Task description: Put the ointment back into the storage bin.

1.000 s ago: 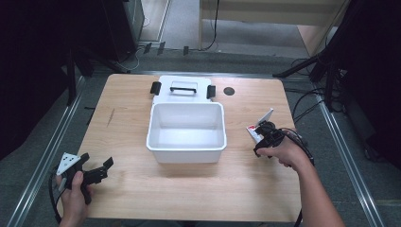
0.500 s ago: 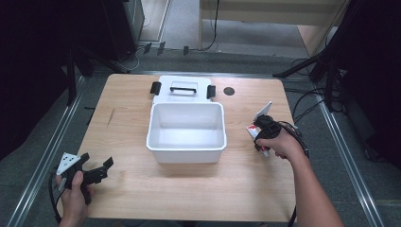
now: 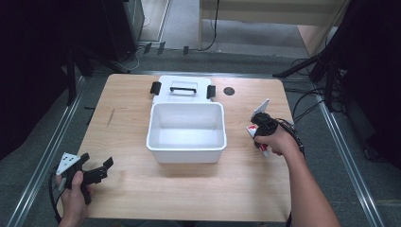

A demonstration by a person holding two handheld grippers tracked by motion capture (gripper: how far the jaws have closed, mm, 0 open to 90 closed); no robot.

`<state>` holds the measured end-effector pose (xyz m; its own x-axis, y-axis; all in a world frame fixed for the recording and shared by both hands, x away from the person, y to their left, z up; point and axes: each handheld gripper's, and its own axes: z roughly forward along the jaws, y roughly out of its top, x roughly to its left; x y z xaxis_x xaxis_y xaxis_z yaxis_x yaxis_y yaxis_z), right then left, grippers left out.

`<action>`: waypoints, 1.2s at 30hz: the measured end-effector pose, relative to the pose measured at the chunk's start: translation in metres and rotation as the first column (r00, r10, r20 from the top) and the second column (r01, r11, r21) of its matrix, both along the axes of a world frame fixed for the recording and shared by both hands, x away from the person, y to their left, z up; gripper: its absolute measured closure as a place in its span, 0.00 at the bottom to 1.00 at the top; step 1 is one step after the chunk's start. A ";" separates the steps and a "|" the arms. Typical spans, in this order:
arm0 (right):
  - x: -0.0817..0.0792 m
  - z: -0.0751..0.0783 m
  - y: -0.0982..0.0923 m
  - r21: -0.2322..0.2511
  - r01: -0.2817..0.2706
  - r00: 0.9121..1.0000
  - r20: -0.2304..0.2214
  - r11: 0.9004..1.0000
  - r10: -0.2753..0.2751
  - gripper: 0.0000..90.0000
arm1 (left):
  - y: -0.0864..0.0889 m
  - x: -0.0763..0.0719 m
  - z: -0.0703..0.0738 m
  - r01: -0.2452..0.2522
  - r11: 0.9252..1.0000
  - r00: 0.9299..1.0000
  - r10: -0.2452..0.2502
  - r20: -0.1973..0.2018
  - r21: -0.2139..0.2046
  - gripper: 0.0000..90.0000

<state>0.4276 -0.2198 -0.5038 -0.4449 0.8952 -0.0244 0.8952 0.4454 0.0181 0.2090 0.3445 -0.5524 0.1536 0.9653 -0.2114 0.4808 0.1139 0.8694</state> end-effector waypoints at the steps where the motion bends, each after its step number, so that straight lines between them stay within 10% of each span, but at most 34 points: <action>1: 0.000 0.000 0.000 0.002 0.000 1.000 -0.001 1.000 0.000 0.77 | 0.000 0.000 0.000 0.000 1.000 1.000 0.000 0.000 0.001 0.00; 13: 0.000 0.003 -0.004 0.017 -0.025 1.000 0.007 1.000 0.025 0.79 | 0.000 0.000 0.000 -0.002 1.000 1.000 0.002 -0.001 -0.001 0.00; 36: 0.001 0.059 0.022 0.081 -0.108 0.992 0.079 0.991 0.102 0.79 | 0.000 0.000 0.000 -0.001 1.000 1.000 0.001 0.000 -0.002 0.00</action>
<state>0.4287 -0.1980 -0.4453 -0.5363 0.8439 0.0133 0.8382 0.5308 0.1252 0.2090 0.3447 -0.5524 0.1522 0.9650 -0.2134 0.4804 0.1164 0.8693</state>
